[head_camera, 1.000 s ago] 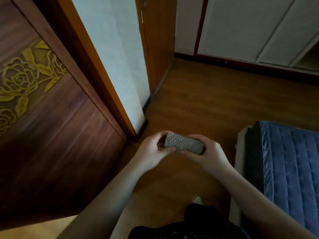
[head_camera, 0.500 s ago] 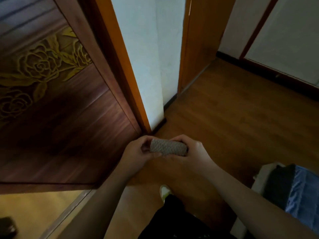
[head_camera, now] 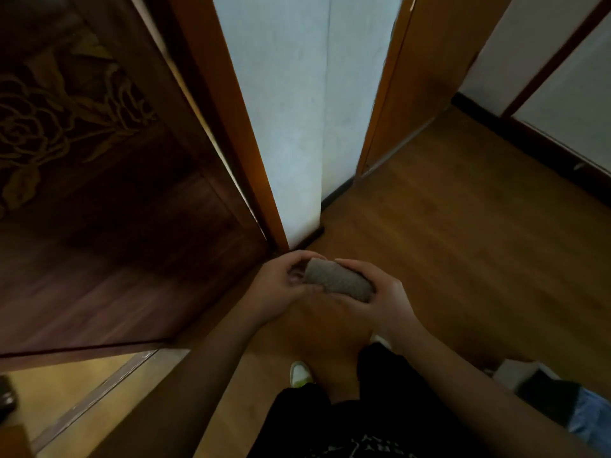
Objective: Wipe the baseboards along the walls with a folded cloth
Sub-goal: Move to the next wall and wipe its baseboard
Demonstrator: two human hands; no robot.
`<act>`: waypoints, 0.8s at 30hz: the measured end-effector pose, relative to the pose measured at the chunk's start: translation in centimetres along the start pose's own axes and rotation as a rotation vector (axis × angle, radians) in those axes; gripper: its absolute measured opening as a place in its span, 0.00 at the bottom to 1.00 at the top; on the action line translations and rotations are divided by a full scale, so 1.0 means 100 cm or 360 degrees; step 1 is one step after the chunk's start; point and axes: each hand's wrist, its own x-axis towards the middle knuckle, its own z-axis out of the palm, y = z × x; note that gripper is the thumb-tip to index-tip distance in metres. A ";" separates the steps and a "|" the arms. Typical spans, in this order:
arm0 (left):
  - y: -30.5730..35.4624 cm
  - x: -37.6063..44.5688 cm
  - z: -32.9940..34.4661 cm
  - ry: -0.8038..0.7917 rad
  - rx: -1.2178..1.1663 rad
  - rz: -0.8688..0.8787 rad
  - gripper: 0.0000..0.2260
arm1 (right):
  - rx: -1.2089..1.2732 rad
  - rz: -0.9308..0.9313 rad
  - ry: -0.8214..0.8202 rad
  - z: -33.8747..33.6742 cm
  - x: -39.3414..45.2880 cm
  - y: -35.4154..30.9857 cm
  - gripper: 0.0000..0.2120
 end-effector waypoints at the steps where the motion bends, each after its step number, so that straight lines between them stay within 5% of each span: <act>1: -0.001 0.013 0.002 0.0026 0.0018 -0.0026 0.18 | 0.0020 -0.0004 0.0005 -0.003 0.012 0.010 0.26; 13: -0.082 0.154 0.042 0.0268 0.0114 -0.0279 0.17 | -0.0007 0.0178 -0.0159 -0.033 0.135 0.160 0.25; 24: -0.305 0.205 0.069 0.0187 0.1204 0.0023 0.19 | -0.0179 0.0348 0.0265 0.075 0.146 0.359 0.22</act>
